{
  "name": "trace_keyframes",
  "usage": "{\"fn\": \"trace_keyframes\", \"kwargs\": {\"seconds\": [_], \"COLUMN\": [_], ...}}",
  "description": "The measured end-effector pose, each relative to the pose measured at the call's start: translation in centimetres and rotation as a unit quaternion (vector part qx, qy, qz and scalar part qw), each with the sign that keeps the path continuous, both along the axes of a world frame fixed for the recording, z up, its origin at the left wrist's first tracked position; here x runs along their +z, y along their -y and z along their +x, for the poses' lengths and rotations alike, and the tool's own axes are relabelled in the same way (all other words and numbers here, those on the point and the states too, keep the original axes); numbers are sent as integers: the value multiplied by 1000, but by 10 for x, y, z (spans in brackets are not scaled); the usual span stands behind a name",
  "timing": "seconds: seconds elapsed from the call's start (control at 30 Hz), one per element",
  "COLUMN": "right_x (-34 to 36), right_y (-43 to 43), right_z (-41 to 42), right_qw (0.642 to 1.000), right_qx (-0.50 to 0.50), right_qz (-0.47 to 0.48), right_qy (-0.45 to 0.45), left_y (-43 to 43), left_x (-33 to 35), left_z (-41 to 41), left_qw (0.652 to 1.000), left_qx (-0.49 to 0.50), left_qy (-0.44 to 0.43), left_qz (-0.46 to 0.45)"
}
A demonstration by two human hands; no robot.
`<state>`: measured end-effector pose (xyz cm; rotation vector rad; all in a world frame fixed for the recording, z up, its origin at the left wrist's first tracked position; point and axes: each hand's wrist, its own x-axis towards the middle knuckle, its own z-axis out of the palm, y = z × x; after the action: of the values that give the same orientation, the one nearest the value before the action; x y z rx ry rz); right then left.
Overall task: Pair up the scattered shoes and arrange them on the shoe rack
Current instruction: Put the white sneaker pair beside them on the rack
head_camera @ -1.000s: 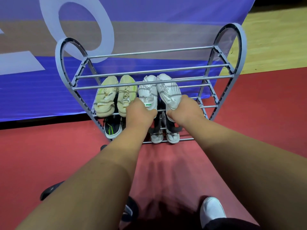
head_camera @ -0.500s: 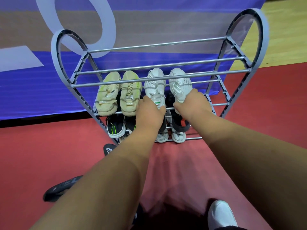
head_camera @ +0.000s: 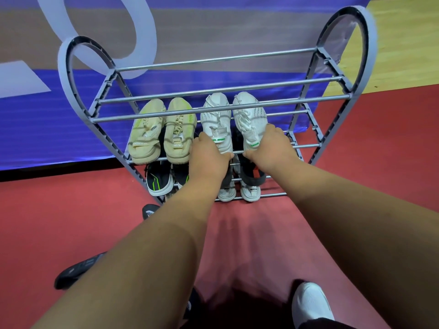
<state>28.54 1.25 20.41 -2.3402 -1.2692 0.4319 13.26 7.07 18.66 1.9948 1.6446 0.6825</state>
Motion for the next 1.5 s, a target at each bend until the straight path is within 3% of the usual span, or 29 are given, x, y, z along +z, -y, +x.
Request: {"fn": "trace_keyframes", "kwargs": {"seconds": [0.33,0.8,1.2,1.3,1.43,1.5], "right_x": [2,30,53,59,67,69], "right_y": [8,36,83,87,83,79], "right_z": [3,-11,-46,-59,-100,-128], "right_qw": [998,995,998,996,992,981], "right_qx": [57,75,33,62,111,168], "right_qz": [-13,-52,-57,-60,-65,-92], "right_qy": [27,36,17,20,-16,11], "left_y": [1,15,60,65,71,74], "left_x": [1,43,75,80,95,109], "left_z": [0,-21,-84,-102,-124,-138], "left_qw": [998,994,976,969,974,971], "left_qx": [-30,-84,-168,-183,-154,-154], "left_qy": [-37,-62,-135,-156,-50,-23], "left_qz": [30,-7,-34,-57,-156,-182]}}
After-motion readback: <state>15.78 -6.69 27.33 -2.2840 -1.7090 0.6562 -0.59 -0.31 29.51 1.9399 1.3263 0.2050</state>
